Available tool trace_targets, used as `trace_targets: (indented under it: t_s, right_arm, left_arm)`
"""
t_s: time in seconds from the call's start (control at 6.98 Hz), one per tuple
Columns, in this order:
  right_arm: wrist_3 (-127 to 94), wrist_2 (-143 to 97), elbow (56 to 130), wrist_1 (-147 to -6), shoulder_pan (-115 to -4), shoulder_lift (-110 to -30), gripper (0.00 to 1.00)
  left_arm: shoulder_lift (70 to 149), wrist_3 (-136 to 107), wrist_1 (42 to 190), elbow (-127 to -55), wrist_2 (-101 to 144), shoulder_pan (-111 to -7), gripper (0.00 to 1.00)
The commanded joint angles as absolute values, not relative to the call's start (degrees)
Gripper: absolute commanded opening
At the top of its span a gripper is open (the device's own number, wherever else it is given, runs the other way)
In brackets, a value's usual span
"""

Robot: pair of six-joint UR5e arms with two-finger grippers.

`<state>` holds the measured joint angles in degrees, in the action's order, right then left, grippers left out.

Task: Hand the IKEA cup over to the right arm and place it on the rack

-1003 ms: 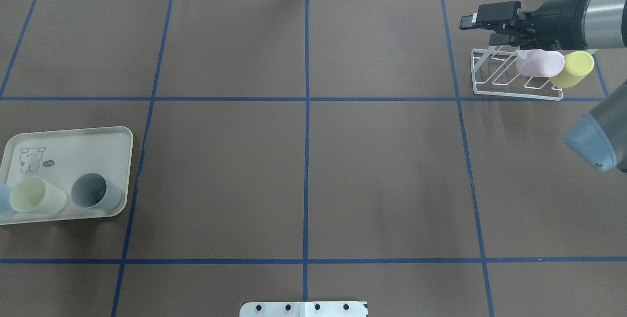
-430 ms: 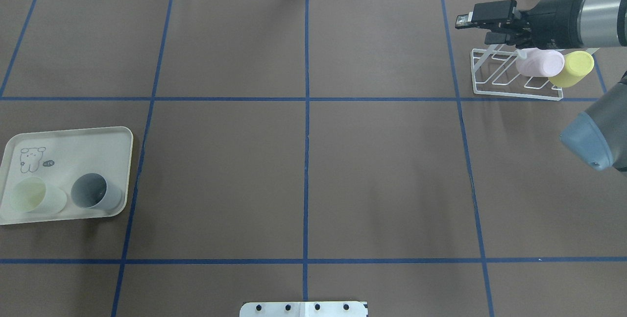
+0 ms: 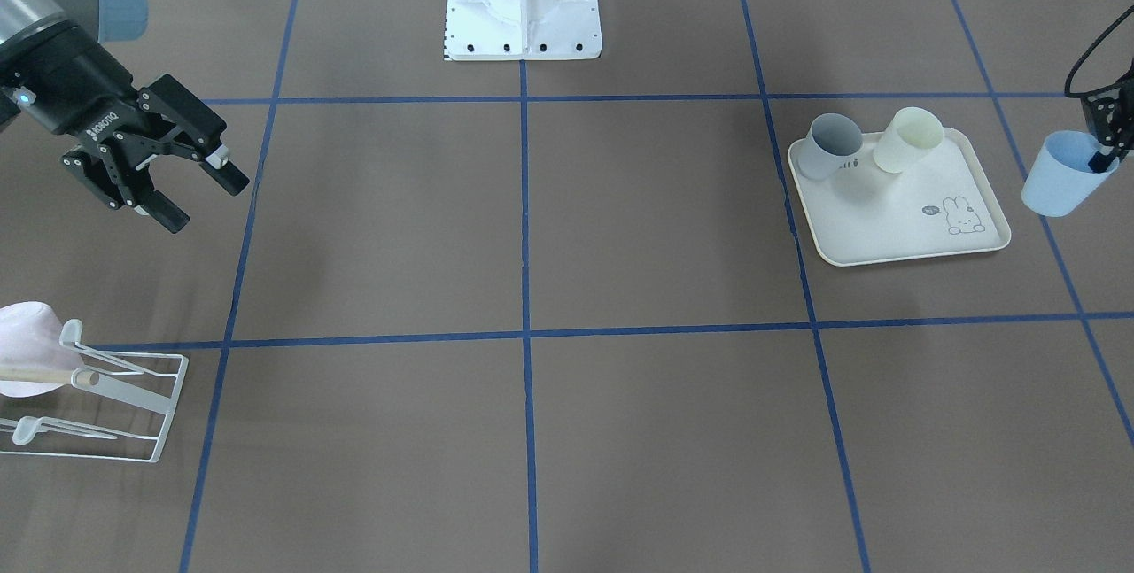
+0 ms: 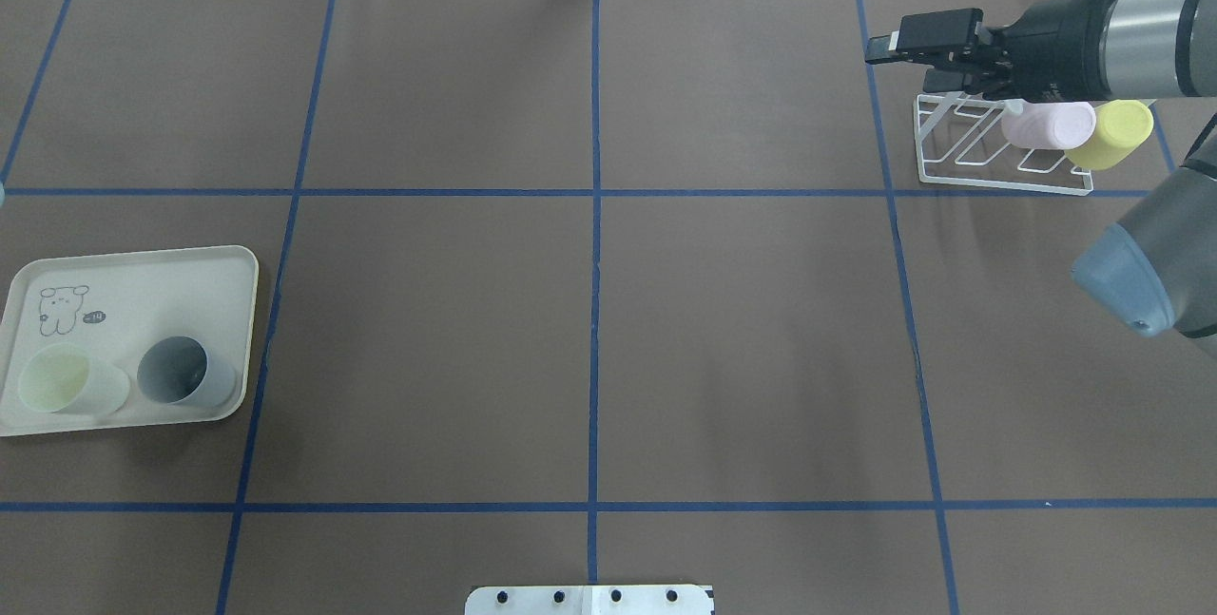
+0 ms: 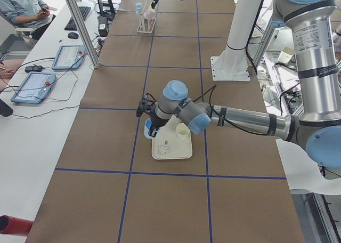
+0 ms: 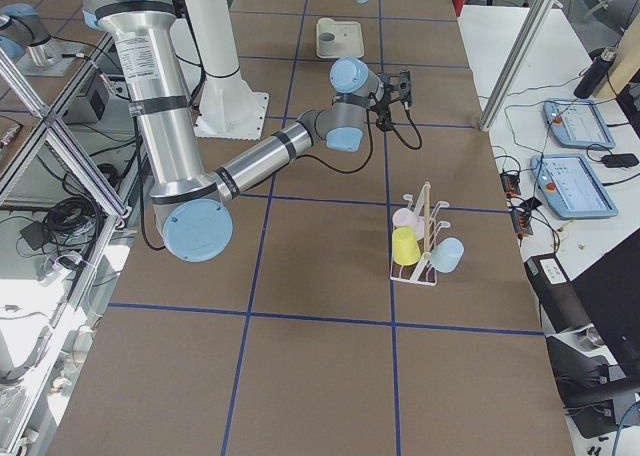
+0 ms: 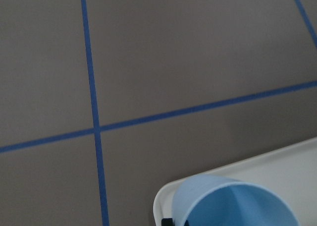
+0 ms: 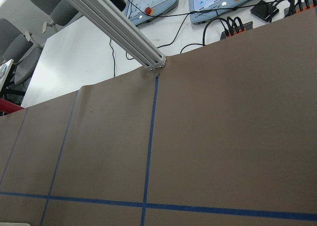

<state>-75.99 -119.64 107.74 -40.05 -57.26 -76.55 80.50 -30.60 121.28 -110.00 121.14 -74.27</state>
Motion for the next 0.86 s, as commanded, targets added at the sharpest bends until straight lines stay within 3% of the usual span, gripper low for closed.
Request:
trace_targets:
  t_s: [0.0, 0.43, 0.72]
  right_arm:
    - [-77.8, -119.4, 107.1, -40.1, -56.7, -74.6, 1.0]
    - [-87.1, -114.9, 106.1, -40.1, -53.1, -68.6, 1.0]
    - [-94.1, -109.2, 106.2, -40.0, -49.8, -64.9, 1.0]
  left_arm:
    - [89.2, -45.8, 118.7, -110.8, 121.3, -74.5, 0.0]
    - [98.7, -72.4, 119.9, -112.1, 121.5, -68.0, 0.0]
    - [102.4, -91.2, 129.2, -111.3, 121.1, -61.5, 0.0]
